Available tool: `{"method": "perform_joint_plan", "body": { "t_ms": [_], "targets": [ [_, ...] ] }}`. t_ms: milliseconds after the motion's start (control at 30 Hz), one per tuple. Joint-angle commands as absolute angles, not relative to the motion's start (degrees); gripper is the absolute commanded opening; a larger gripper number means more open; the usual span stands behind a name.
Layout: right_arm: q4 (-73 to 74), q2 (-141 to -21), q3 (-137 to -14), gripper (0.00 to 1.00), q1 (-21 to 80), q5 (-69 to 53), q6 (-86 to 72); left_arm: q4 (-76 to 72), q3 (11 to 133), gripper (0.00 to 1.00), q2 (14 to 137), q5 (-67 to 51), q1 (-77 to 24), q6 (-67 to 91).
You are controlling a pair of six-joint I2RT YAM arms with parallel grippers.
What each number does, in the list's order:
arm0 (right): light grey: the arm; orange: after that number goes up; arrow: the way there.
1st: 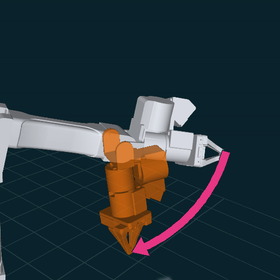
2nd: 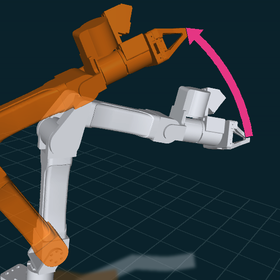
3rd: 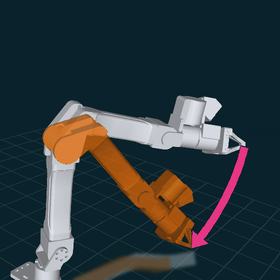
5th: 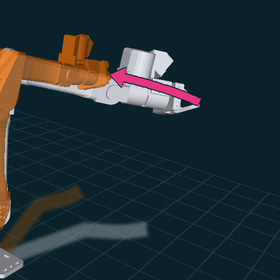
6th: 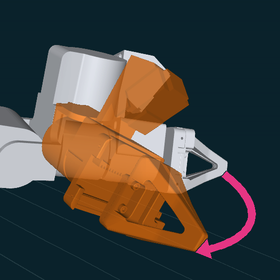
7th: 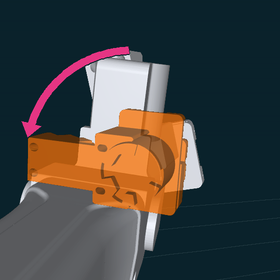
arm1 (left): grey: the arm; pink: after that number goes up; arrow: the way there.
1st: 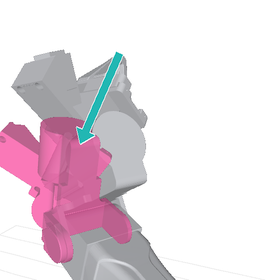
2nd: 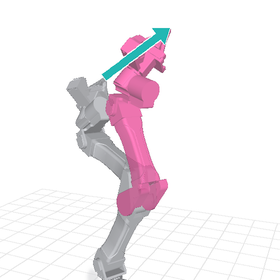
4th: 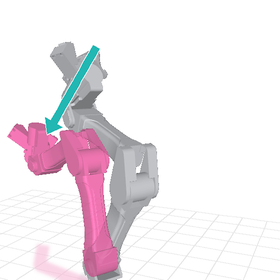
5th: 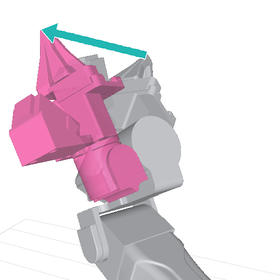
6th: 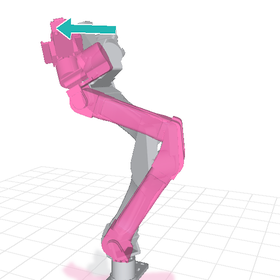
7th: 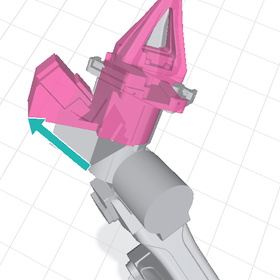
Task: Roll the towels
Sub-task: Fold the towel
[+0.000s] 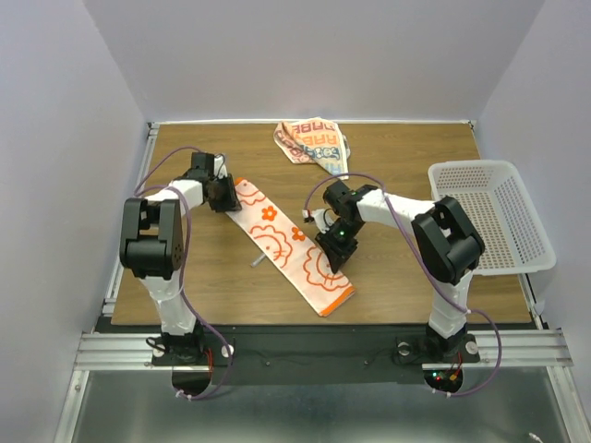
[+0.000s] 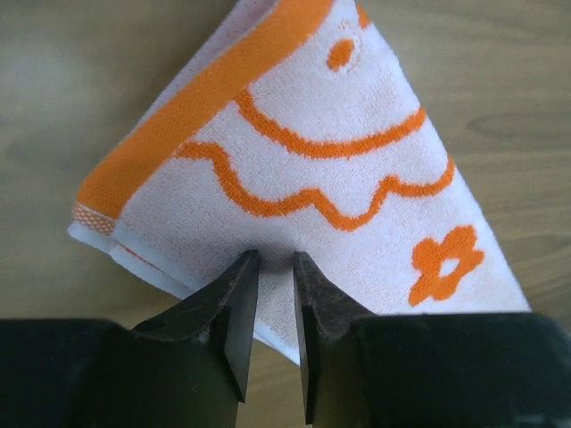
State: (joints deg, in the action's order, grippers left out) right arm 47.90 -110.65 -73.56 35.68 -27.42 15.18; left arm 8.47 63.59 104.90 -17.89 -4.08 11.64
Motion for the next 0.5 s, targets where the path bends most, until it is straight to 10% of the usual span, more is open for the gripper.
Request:
{"method": "perform_joint_plan", "body": {
  "t_ms": [0, 467],
  "targets": [
    [47.9, -112.15, -71.63, 0.32, 36.21, -33.21, 15.38, 6.07, 70.73, 0.32, 114.49, -19.86, -5.36, 13.45],
    [45.26, -119.97, -82.87, 0.36, 36.74, -44.38, 9.93, 20.21, 118.91, 0.48, 138.26, -26.82, -9.49, 4.23]
  ]
}}
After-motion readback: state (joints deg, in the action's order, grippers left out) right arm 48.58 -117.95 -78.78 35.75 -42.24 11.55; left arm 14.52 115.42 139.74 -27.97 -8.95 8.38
